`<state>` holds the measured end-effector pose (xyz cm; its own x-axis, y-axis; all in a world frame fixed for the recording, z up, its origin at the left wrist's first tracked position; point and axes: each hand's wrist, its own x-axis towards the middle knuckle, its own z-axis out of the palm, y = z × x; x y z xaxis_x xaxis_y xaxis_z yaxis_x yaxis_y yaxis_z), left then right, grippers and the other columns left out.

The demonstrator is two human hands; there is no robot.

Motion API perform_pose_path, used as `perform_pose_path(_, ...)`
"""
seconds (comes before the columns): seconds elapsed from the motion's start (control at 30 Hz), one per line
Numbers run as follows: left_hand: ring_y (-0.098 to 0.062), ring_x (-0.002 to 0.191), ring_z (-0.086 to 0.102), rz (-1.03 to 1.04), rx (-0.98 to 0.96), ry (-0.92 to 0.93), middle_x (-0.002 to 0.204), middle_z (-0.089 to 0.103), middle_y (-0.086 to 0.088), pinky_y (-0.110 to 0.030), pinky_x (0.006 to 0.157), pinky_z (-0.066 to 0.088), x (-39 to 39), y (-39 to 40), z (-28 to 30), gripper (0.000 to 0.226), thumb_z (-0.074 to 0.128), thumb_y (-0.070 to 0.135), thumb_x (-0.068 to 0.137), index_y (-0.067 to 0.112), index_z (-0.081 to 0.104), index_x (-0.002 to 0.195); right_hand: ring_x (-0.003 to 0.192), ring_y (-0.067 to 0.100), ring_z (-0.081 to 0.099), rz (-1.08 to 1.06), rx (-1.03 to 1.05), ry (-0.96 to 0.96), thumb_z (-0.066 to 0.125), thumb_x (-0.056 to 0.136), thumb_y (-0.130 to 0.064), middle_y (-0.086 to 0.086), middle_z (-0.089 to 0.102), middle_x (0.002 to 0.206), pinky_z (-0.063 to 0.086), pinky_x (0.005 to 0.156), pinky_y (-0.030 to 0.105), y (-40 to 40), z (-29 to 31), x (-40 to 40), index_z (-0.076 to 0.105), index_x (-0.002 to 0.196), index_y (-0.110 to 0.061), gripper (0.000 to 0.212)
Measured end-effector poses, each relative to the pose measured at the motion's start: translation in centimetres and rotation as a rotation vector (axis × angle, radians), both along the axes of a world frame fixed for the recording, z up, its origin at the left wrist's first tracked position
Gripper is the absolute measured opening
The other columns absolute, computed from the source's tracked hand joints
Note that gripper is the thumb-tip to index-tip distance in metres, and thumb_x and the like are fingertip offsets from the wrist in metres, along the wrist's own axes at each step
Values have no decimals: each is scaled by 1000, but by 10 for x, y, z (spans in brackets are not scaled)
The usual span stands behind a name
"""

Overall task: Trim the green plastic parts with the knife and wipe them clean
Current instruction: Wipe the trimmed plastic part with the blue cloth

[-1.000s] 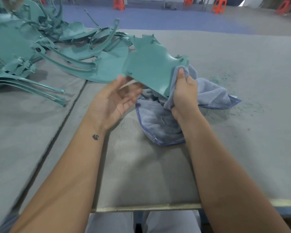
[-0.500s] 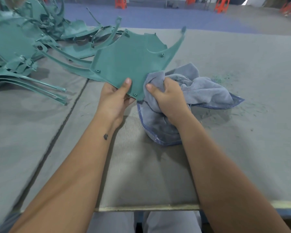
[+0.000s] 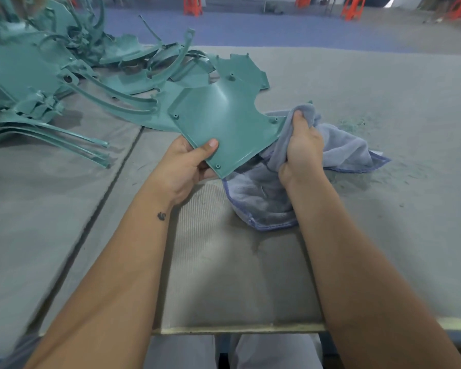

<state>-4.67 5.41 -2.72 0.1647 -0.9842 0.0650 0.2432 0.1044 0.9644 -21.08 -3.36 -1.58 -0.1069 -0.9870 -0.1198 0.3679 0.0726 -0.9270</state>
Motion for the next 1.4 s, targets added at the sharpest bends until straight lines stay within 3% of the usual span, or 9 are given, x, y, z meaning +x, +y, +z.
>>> perform_pose_path(0.2, -14, 87, 72, -14, -2, 15, 96, 75, 4, -29, 69, 60, 7, 2, 0, 22, 51, 6, 96, 17, 62, 111, 85, 19, 69, -29, 8, -65, 56, 95, -41, 0, 69, 82, 59, 77, 34, 1, 4, -5, 64, 89, -17, 26)
perform_pose_path(0.33, -11, 83, 72, 49, -8, 21, 94, 75, 6, -27, 65, 59, -4, -2, -1, 21, 51, 6, 97, 15, 59, 114, 93, 21, 69, 89, -23, -25, 55, 97, -37, 6, 71, 98, 58, 77, 31, 6, 3, 1, 61, 114, -7, 35)
perform_pose_path(0.43, -13, 81, 72, 125, 4, 103, 92, 75, 5, -30, 63, 59, -9, -5, 0, 22, 53, 5, 96, 15, 58, 114, 90, 26, 70, 210, -130, 164, 61, 94, -30, 9, 72, 89, 58, 80, 38, 14, 1, 5, 65, 95, -7, 23)
perform_pose_path(0.6, -17, 90, 70, 258, 56, 379, 112, 70, 1, -28, 56, 55, -2, -8, 4, 36, 51, 9, 95, 20, 54, 129, 42, 1, 34, 121, -384, 505, 63, 92, -31, -17, 36, 41, 32, 44, 15, 28, 6, 10, 38, 54, -21, 47)
perform_pose_path(0.73, -12, 67, 64, 324, 46, 530, 82, 72, 7, -17, 47, 44, 4, -7, 5, 17, 47, 14, 94, 20, 59, 103, 44, 5, 40, -12, -269, 86, 54, 92, -24, -13, 39, 47, 37, 46, 17, 38, 18, 7, 45, 56, -25, 37)
perform_pose_path(0.83, -18, 84, 69, 328, 37, 586, 97, 73, 1, -25, 61, 55, 4, -6, 6, 24, 45, 10, 94, 17, 62, 110, 51, -2, 48, -100, -241, -111, 46, 91, -17, -16, 46, 54, 40, 54, 14, 39, 22, -3, 43, 67, -22, 25)
perform_pose_path(0.9, -25, 97, 69, 292, 29, 587, 112, 71, -6, -36, 77, 59, -1, -5, 9, 35, 44, 5, 94, 11, 59, 125, 50, -4, 39, -149, -384, 116, 42, 86, -11, -16, 39, 60, 34, 51, 10, 45, 23, 0, 39, 74, -22, 16)
perform_pose_path(1.13, -23, 87, 71, 42, 20, 467, 109, 69, -13, -36, 67, 60, -18, -1, 6, 34, 41, 2, 99, 3, 53, 131, 83, 23, 54, -159, -893, 921, 59, 82, 2, 9, 60, 89, 42, 75, 30, 47, 2, 22, 66, 97, -4, 18)
perform_pose_path(1.4, -25, 111, 66, -2, 64, 569, 127, 64, -13, -38, 96, 52, -15, -4, 4, 51, 32, 44, 103, 6, 57, 127, 79, 26, 61, 141, -983, 1114, 62, 77, -4, 6, 67, 80, 44, 68, 33, 57, -5, 32, 75, 87, -10, 17)
